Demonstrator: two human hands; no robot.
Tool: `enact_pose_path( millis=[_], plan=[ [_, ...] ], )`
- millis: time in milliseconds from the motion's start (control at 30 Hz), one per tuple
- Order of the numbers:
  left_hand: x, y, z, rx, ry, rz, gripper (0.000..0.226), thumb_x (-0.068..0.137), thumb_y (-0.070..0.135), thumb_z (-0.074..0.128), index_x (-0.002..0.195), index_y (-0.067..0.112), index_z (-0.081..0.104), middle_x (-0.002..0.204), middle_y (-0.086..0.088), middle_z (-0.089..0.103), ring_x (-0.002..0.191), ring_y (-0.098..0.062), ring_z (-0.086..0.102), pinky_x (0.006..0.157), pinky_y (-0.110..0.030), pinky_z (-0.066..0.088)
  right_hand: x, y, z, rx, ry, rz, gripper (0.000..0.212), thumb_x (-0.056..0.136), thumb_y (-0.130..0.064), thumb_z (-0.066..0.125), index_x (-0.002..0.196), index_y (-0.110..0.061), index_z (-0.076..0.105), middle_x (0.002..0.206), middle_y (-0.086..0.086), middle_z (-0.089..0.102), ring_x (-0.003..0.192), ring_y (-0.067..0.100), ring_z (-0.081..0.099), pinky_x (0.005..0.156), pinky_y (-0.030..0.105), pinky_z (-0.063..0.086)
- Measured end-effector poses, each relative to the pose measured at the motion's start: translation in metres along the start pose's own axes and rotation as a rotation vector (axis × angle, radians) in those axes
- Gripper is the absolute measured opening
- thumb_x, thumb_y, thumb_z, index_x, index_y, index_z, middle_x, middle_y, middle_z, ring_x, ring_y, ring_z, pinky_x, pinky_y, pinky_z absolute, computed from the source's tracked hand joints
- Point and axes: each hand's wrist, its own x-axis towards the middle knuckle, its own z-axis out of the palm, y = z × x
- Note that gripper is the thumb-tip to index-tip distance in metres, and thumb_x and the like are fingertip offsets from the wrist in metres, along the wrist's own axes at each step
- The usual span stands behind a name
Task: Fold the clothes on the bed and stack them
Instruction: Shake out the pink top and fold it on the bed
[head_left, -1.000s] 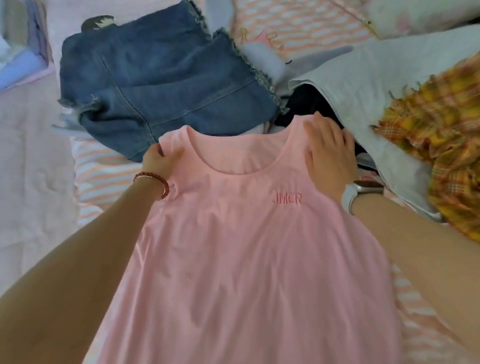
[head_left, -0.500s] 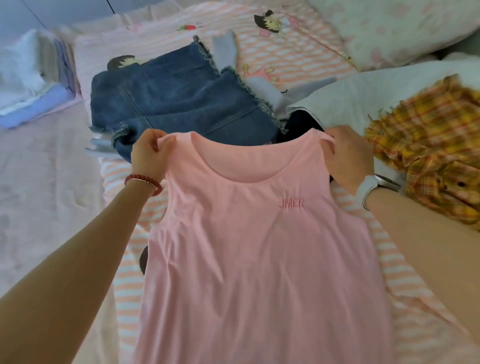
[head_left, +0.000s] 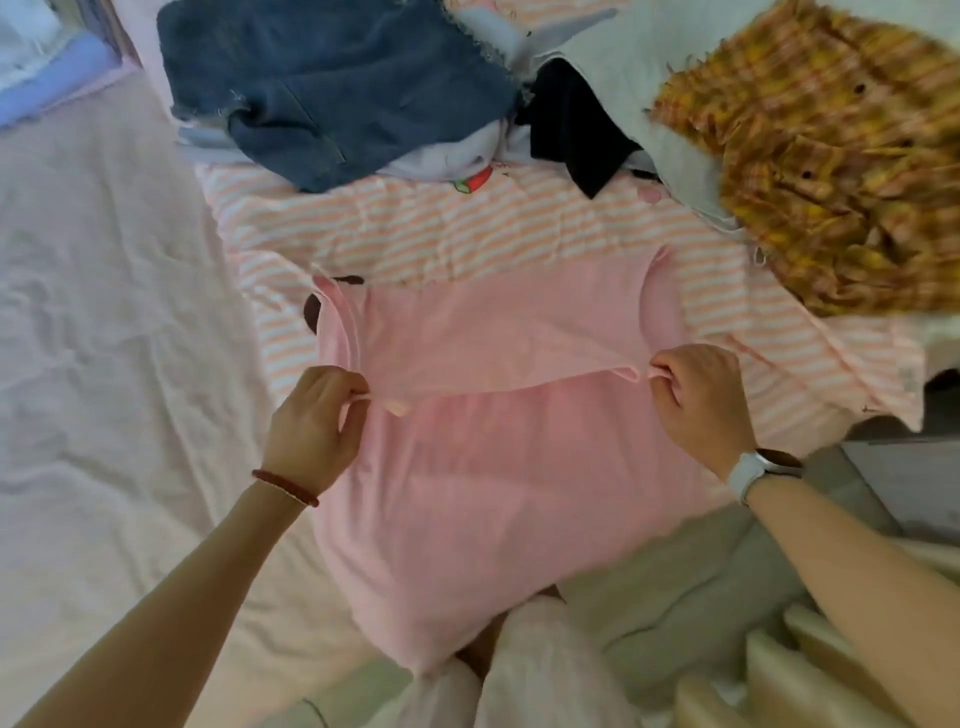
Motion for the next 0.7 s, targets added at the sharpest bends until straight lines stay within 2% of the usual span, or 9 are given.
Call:
enact_pose_path(
  millis=[133,233,333,400,500,567,600,633,700],
  plan=[
    [-0.079,0.017,-0.001,0.045,-0.09,0.088,0.023,0.083,0.014,0.044,0.079,0.001,0.062,0.08,-0.007,0.065,0.089,-0.02,0.053,0.061,-0.03,0.051,-0.082,-0.001,-0.001,-0.022,-0.007,0.011,0.019,0.075,-0.011,0.043,0.071,-0.003,0.06,0.068,0.008,0.062,0.066,0.03,0.061,0.077,0.037,0.033],
    [-0.122,0.026,-0.001,0.072,-0.19,0.152,0.023,0.081,0.014,0.044,0.072,0.002,0.062,0.084,-0.009,0.068,0.095,-0.028,0.061,0.068,-0.034,0.052,-0.133,0.002,0.003,-0.056,-0.07,0.012,0.021,0.074,-0.014,0.043,0.073,-0.005,0.062,0.07,0.007,0.062,0.069,0.028,0.062,0.08,0.036,0.031],
    [-0.148,0.035,-0.001,0.103,-0.346,0.243,0.02,0.073,0.014,0.044,0.062,0.005,0.058,0.086,-0.007,0.069,0.097,-0.029,0.065,0.073,-0.034,0.046,-0.175,0.004,0.007,-0.102,-0.161,-0.015,0.021,0.073,-0.016,0.045,0.075,-0.008,0.064,0.075,0.006,0.064,0.075,0.027,0.06,0.084,0.036,0.03],
    [-0.16,0.04,0.001,0.104,-0.425,0.301,0.019,0.068,0.015,0.043,0.06,0.006,0.058,0.084,-0.006,0.069,0.094,-0.028,0.067,0.075,-0.032,0.041,-0.195,0.003,0.008,-0.13,-0.193,-0.021,0.021,0.073,-0.017,0.045,0.075,-0.009,0.065,0.076,0.005,0.064,0.074,0.027,0.059,0.085,0.038,0.031],
    [-0.171,0.048,0.004,0.08,-0.547,0.344,0.015,0.062,0.017,0.042,0.056,0.009,0.053,0.076,-0.002,0.066,0.078,-0.024,0.066,0.076,-0.032,0.038,-0.219,0.004,0.008,-0.164,-0.244,-0.057,0.022,0.074,-0.017,0.043,0.074,-0.011,0.064,0.077,0.004,0.063,0.079,0.026,0.056,0.089,0.04,0.029],
    [-0.177,0.05,0.01,0.077,-0.611,0.351,0.013,0.06,0.019,0.041,0.055,0.011,0.052,0.072,0.0,0.063,0.07,-0.022,0.062,0.077,-0.031,0.038,-0.228,0.003,0.01,-0.196,-0.288,-0.076,0.012,0.073,-0.012,0.052,0.073,-0.013,0.064,0.077,0.003,0.063,0.082,0.023,0.055,0.092,0.042,0.028],
    [-0.178,0.05,0.013,0.106,-0.679,0.345,0.013,0.06,0.02,0.043,0.057,0.013,0.053,0.072,0.002,0.062,0.07,-0.022,0.062,0.078,-0.03,0.039,-0.229,0.003,0.013,-0.215,-0.342,-0.062,0.009,0.07,-0.006,0.062,0.074,-0.013,0.065,0.078,0.003,0.063,0.082,0.024,0.058,0.093,0.043,0.028],
    [-0.178,0.05,0.017,0.161,-0.784,0.329,0.012,0.064,0.021,0.046,0.061,0.015,0.056,0.076,0.004,0.063,0.073,-0.02,0.061,0.079,-0.029,0.04,-0.229,0.003,0.016,-0.251,-0.467,-0.021,0.018,0.066,-0.002,0.069,0.079,-0.015,0.066,0.083,0.002,0.064,0.085,0.024,0.061,0.095,0.045,0.029],
    [-0.173,0.05,0.026,0.282,-1.027,0.258,0.013,0.077,0.027,0.051,0.077,0.021,0.062,0.092,0.006,0.061,0.09,-0.016,0.058,0.082,-0.026,0.04,-0.223,-0.002,0.019,-0.344,-0.803,0.08,0.034,0.074,-0.004,0.065,0.103,-0.021,0.063,0.109,-0.001,0.06,0.109,0.02,0.053,0.104,0.049,0.023]
  ],
)
